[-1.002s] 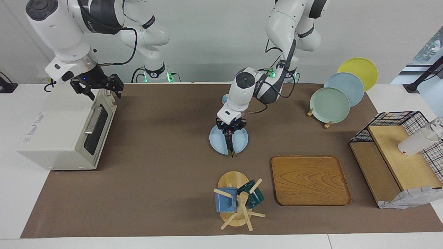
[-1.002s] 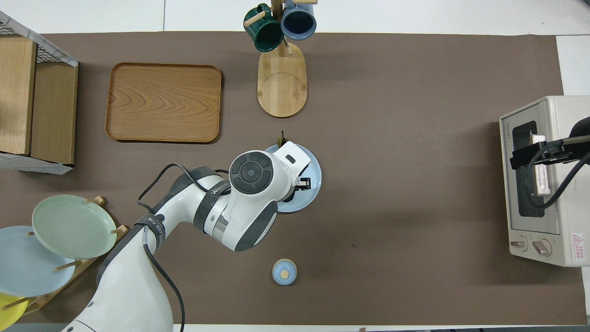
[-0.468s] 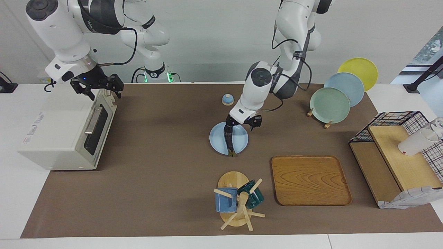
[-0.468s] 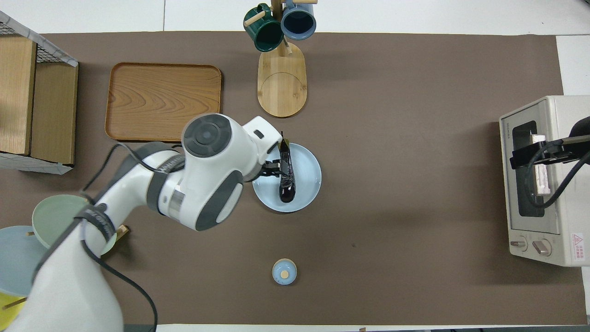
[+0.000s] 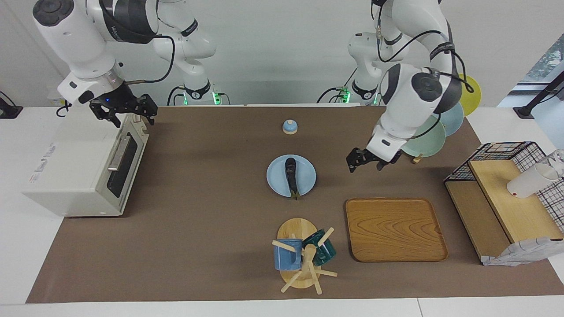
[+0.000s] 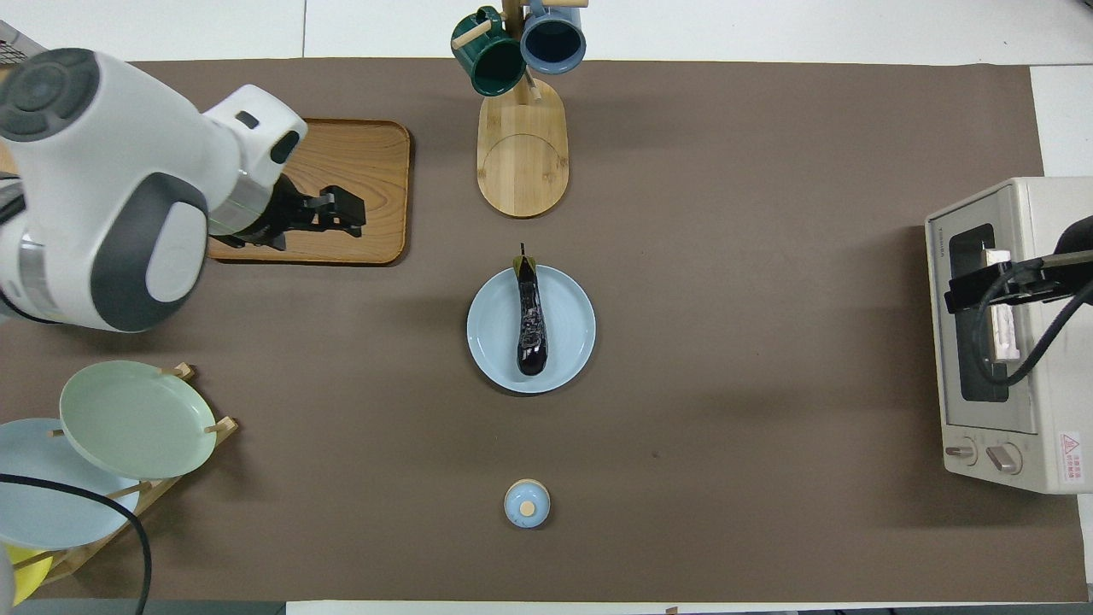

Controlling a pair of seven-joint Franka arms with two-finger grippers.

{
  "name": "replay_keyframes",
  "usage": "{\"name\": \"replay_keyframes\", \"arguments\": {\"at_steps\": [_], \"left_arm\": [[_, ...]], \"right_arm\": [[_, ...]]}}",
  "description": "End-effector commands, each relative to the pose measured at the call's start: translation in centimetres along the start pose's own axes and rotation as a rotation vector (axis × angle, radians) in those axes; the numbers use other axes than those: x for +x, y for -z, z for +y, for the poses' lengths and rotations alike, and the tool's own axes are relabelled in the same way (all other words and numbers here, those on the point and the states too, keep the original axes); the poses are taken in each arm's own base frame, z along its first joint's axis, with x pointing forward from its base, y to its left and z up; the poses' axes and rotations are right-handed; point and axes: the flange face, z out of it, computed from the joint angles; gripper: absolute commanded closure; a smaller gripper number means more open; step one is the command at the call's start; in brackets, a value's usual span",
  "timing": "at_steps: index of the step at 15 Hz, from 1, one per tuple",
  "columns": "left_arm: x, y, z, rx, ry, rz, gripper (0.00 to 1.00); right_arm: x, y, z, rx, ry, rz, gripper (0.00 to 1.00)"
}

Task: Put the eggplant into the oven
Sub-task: 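Open the left gripper and draw the left arm back to rest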

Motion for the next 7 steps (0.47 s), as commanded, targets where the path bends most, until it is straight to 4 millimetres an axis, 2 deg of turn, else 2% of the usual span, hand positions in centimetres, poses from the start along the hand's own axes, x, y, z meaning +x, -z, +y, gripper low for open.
{"name": "replay_keyframes", "arguments": {"at_steps": [1, 3, 5, 7], "left_arm": [[-0.3, 3.2, -2.9, 0.017, -0.014, 0.014, 0.0], [-0.8, 4.9, -5.0, 0.022, -0.025, 0.009, 0.0], [-1.9, 6.8, -6.3, 0.03, -0.015, 0.001, 0.0], [-3.7, 7.9, -7.0, 0.08, -0.022, -0.028, 0.0]], "right_arm": [[-0.2, 0.4, 0.2, 0.004, -0.022, -0.011, 0.0], [-0.2, 0.4, 0.2, 0.004, -0.022, -0.011, 0.0], [-0.2, 0.4, 0.2, 0.004, -0.022, -0.011, 0.0], [-0.2, 0.4, 0.1, 0.004, -0.021, -0.011, 0.0]]}}
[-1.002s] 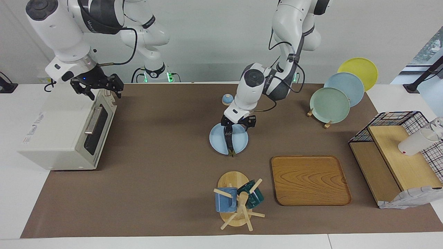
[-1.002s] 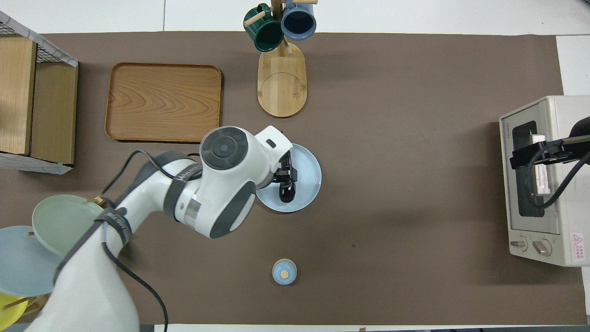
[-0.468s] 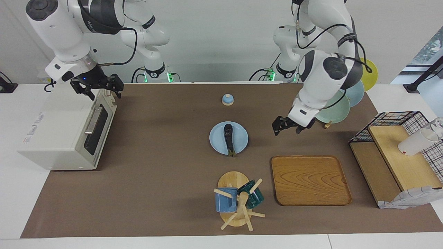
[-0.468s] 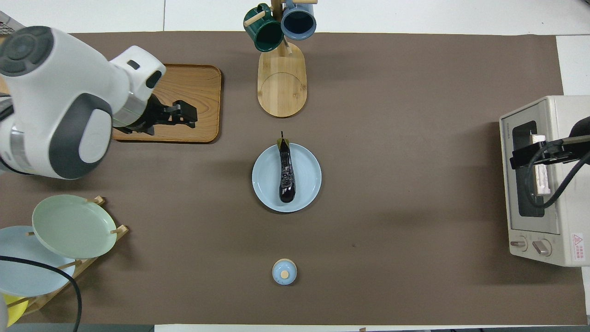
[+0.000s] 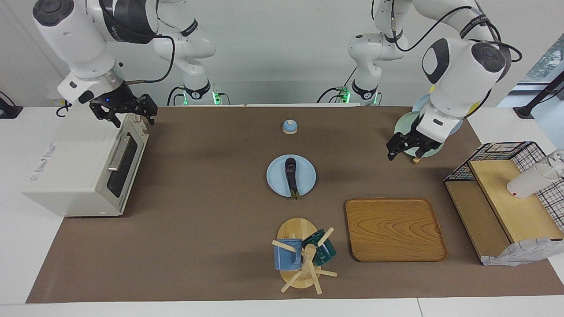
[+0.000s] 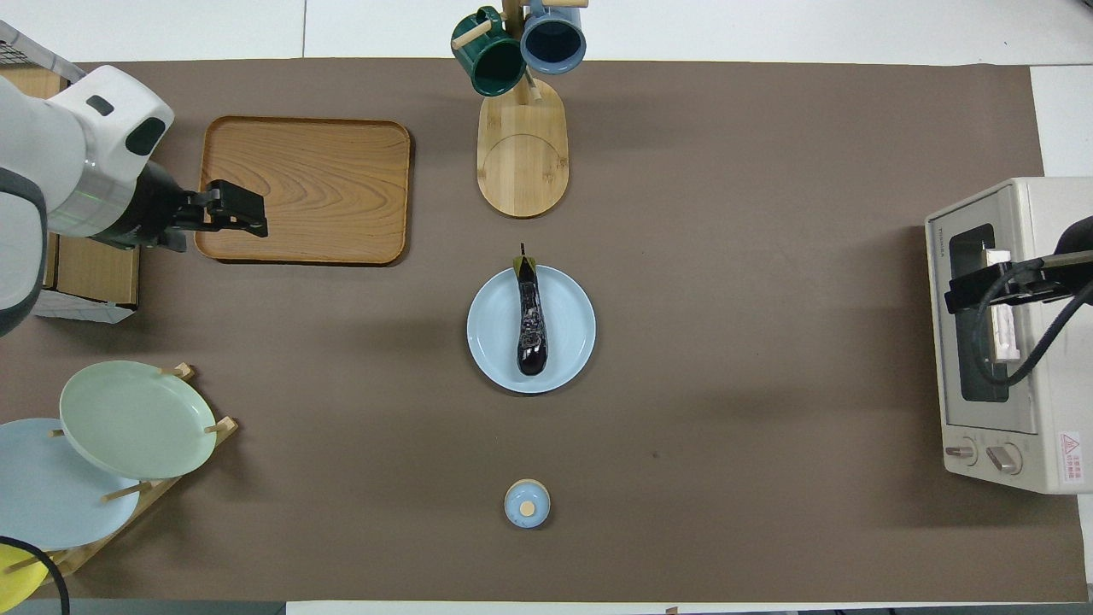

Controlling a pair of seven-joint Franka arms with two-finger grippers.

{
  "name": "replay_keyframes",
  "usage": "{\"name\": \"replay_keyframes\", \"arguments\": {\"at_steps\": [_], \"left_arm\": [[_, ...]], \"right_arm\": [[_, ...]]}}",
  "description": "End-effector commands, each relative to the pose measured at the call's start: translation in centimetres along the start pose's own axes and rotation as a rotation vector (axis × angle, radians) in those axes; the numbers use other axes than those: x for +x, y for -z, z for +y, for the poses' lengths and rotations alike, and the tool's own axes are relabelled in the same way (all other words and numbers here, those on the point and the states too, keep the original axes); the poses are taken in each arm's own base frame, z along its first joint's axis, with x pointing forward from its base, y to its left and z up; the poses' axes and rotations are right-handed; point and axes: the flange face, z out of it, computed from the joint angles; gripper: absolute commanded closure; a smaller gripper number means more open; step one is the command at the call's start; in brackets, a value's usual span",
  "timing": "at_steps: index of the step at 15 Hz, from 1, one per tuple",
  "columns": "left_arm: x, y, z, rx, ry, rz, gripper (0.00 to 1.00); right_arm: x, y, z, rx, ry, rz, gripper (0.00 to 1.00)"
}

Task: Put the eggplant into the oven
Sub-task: 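Open the left gripper and draw the left arm back to rest, then reach the right gripper to the toaster oven door handle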

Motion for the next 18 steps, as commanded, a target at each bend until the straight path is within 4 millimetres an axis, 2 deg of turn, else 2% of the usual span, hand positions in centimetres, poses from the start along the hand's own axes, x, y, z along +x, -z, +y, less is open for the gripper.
{"name": "replay_keyframes", "arguments": {"at_steps": [1, 4, 6, 8, 10, 12, 14, 18], "left_arm": [[-3.1, 1.6, -0.8, 0.065, -0.021, -0.048, 0.0], [-5.9, 1.8, -1.0, 0.092, -0.053, -0.11, 0.0], [-6.8, 2.0, -1.3, 0.095, -0.089, -0.125, 0.0], [-6.4, 2.5, -1.5, 0.089, -0.1, -0.104, 0.0], [-4.9, 4.6, -1.4, 0.078, -0.11, -0.069, 0.0], [-3.9, 6.4, -2.0, 0.086, -0.098, -0.066, 0.0], [-4.1, 6.8, -2.3, 0.117, -0.1, -0.076, 0.0], [-4.8, 5.8, -2.8, 0.124, -0.098, -0.115, 0.0]], "right_arm": [[-0.2, 0.4, 0.1, 0.004, -0.021, -0.011, 0.0], [-0.2, 0.4, 0.1, 0.004, -0.021, -0.011, 0.0], [-0.2, 0.4, 0.2, 0.004, -0.022, -0.011, 0.0], [-0.2, 0.4, 0.2, 0.004, -0.022, -0.011, 0.0], [-0.3, 0.3, 0.0, 0.004, -0.018, -0.015, 0.0], [-0.2, 0.3, -0.3, 0.003, -0.013, -0.014, 0.0], [-0.2, 0.3, -0.1, 0.004, -0.018, -0.014, 0.0], [-0.3, 0.3, 0.2, 0.004, -0.021, -0.014, 0.0]]}}
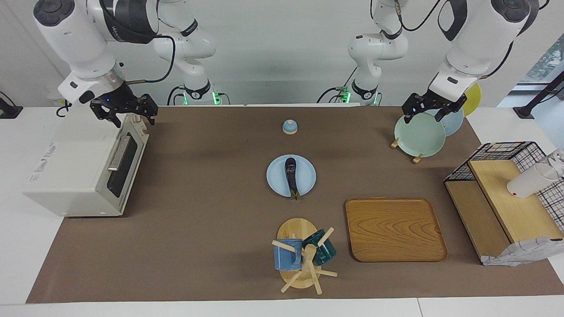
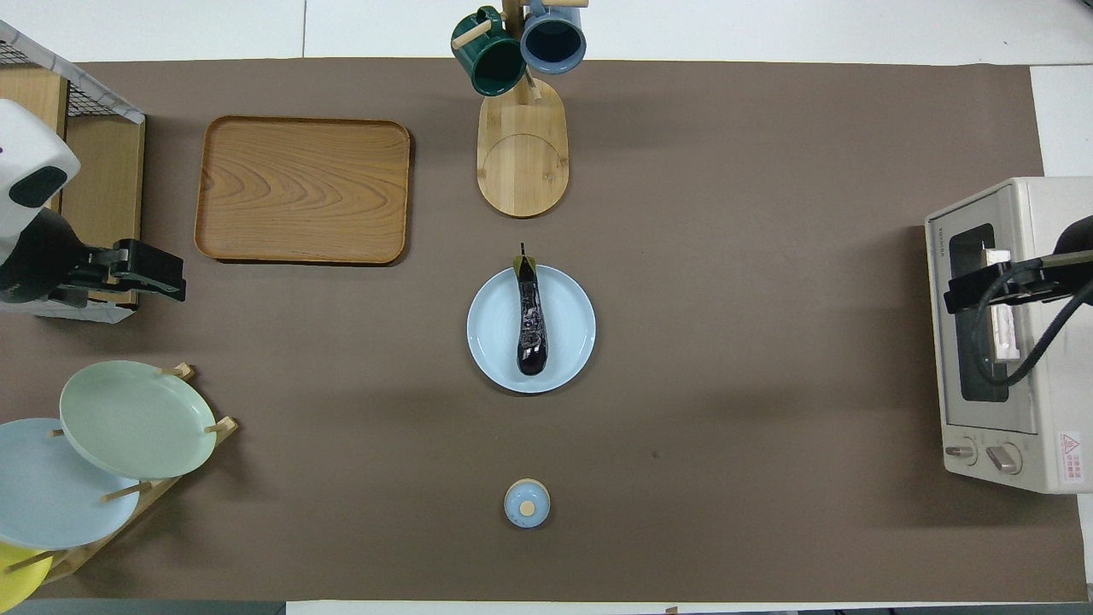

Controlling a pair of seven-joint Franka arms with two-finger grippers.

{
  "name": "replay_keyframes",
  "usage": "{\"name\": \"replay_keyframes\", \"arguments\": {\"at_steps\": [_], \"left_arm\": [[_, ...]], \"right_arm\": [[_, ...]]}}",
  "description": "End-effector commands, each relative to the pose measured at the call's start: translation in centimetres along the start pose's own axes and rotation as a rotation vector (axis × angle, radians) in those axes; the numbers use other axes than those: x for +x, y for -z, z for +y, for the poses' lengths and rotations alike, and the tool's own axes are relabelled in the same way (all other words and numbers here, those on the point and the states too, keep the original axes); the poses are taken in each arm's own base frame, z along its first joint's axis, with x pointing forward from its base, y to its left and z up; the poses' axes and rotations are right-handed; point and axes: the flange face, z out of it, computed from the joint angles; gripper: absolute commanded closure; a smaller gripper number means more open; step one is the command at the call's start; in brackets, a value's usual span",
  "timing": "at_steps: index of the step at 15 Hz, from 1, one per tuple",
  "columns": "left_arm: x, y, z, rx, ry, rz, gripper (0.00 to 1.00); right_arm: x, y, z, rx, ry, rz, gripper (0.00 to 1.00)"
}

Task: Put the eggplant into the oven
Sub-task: 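Reach the right gripper to the toaster oven door handle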

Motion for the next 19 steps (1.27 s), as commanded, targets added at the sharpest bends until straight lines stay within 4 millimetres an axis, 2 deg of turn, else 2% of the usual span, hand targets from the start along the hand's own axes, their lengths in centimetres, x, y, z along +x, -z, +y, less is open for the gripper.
{"name": "replay_keyframes", "arguments": {"at_steps": [1, 2, 3, 4, 5, 6, 7, 10, 14, 16, 19], "left_arm": [[0.0, -0.4, -0.6, 0.022, -0.027, -0.027, 0.0], [0.0, -0.4, -0.5, 0.023, -0.031, -0.027, 0.0], [0.0, -0.3, -0.5, 0.021, -0.031, -0.024, 0.0], [0.0, -0.3, -0.5, 0.021, -0.031, -0.023, 0.0], [0.1, -0.3, -0.5, 0.021, -0.031, -0.018, 0.0], [0.0, -0.3, -0.5, 0.021, -0.03, -0.02, 0.0], [-0.1, -0.5, -0.5, 0.022, -0.03, -0.023, 0.0], [-1.1, -0.8, -0.3, 0.019, -0.019, -0.025, 0.0], [0.0, 0.3, -0.2, -0.023, -0.005, 0.051, 0.0], [-0.1, 0.3, -0.3, -0.022, -0.004, 0.048, 0.0], [-0.1, 0.3, -0.3, -0.021, -0.004, 0.047, 0.0]], "right_arm": [[-0.3, 0.3, 0.3, 0.005, -0.021, -0.014, 0.0], [-0.3, 0.3, 0.7, 0.005, -0.029, -0.006, 0.0], [-0.5, -0.4, 1.2, 0.009, -0.048, -0.015, 0.04], [-0.4, -0.7, 1.4, 0.009, -0.048, 0.006, 0.45], [-0.3, -1.3, 1.5, 0.007, -0.04, 0.022, 0.75], [-1.0, -2.0, 2.0, 0.011, -0.041, 0.02, 0.93], [-1.3, -2.9, 2.2, 0.012, -0.033, 0.025, 1.0], [-1.5, -5.8, 2.5, -0.034, -0.044, 0.077, 1.0], [-1.4, -9.3, 3.8, -0.109, -0.203, 0.026, 1.0], [-1.5, -9.9, 4.5, -0.185, -0.202, 0.009, 1.0], [-1.5, -9.5, 5.1, -0.265, -0.174, 0.002, 1.0]]}}
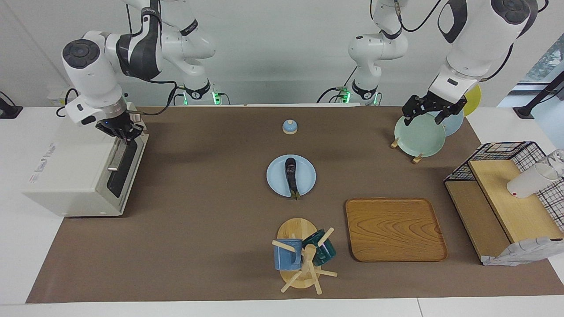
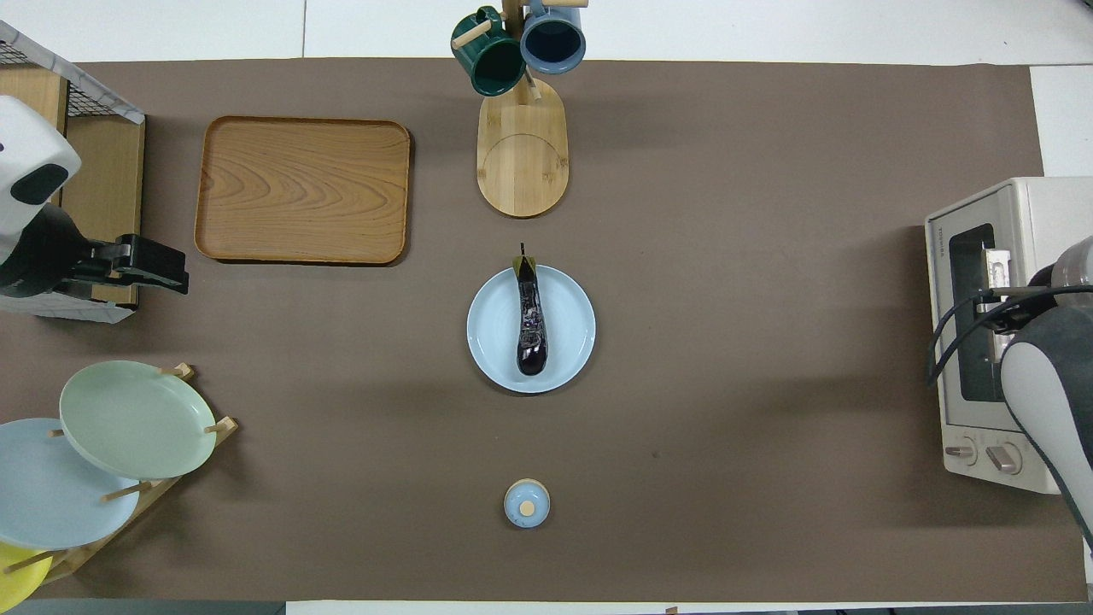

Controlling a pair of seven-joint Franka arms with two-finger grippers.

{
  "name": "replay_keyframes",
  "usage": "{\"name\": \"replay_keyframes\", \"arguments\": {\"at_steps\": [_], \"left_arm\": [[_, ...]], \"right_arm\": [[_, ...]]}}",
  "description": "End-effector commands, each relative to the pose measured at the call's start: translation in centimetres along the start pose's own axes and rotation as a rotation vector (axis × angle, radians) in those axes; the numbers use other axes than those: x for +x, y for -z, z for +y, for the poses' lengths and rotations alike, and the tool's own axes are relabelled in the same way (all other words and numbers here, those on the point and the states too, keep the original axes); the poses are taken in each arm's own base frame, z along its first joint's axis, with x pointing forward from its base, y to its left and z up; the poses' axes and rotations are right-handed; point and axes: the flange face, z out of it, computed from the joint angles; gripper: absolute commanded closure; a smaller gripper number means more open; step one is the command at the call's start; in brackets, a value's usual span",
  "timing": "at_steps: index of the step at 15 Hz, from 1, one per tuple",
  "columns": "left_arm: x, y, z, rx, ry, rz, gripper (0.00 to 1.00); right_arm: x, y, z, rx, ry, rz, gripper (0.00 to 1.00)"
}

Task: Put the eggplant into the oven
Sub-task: 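Reach the right gripper to the toaster oven door handle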

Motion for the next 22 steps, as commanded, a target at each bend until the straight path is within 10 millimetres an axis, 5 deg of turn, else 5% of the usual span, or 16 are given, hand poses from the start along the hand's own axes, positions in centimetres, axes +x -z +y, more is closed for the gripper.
{"name": "replay_keyframes", "arguments": {"at_steps": [1, 22], "left_arm": [[-0.5, 0.3, -0.2, -0.011, 0.011, 0.013, 0.0], [-1.0, 0.3, -0.3, -0.007, 0.009, -0.002, 0.0]], "right_arm": [[-0.2, -0.2, 1.0, -0.044, -0.01, 0.018, 1.0], [-0.1, -3.3, 2.0, 0.003, -0.048, 0.015, 1.0]]}}
